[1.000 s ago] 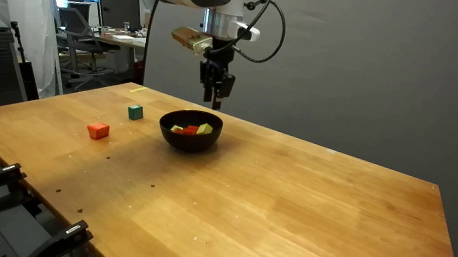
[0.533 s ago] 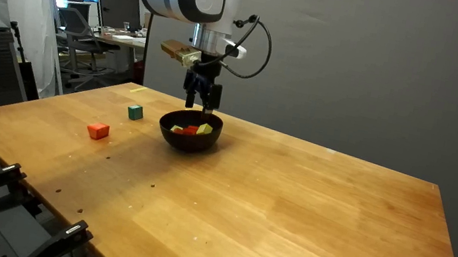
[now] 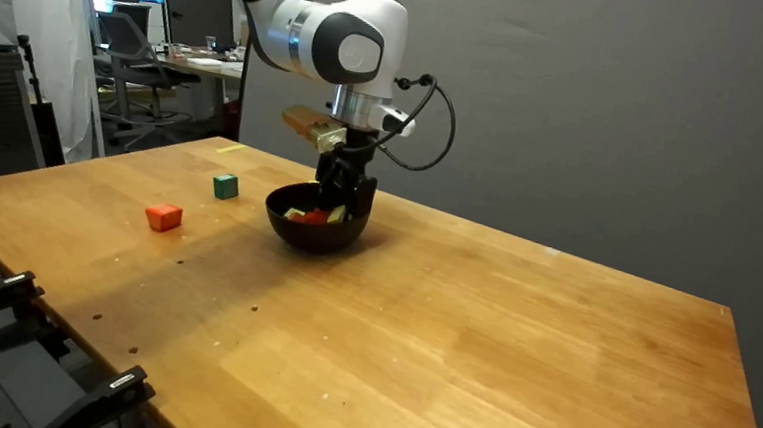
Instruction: Take the blocks out of the bowl and put them on the table
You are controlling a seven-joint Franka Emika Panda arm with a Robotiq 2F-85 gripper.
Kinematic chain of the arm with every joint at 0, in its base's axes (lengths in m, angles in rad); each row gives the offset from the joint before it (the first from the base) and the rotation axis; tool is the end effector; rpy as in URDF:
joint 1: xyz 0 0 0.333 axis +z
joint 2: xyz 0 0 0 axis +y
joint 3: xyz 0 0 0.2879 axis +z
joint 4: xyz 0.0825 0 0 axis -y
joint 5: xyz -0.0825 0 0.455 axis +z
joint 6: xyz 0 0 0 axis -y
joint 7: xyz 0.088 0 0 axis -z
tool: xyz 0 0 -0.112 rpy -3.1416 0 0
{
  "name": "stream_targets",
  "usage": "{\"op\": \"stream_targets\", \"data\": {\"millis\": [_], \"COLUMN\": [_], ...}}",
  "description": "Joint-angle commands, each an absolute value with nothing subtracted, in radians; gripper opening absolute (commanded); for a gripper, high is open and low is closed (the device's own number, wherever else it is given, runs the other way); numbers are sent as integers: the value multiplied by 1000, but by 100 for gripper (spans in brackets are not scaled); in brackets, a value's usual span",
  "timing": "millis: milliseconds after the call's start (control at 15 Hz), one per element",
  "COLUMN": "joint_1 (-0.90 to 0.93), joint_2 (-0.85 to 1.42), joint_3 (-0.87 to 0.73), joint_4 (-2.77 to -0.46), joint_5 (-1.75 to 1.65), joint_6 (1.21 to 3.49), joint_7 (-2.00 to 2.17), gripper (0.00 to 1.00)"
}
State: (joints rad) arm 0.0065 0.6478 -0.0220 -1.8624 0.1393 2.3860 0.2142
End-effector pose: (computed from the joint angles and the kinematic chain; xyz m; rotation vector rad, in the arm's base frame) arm 0.6482 -0.0088 0.0723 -3.0296 0.5098 0.2003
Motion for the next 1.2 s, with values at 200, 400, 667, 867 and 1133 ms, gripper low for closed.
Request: {"op": "stream_targets", "data": {"millis": [200,400,667,867,1133], "joint_1": [15,10,0,-27,-111], "joint_2": [707,699,668,619,454], "joint_3": [-24,-20,-17,5,63], "joint_4": [-1761,-1764,-1807,-1838,-1955], "joint_5": [130,138,154,192,325], "joint_6": [2393,2387,2395,2407,2471], "joint_7": [209,205,204,176,65], "gripper": [66,31,28,27,26]}}
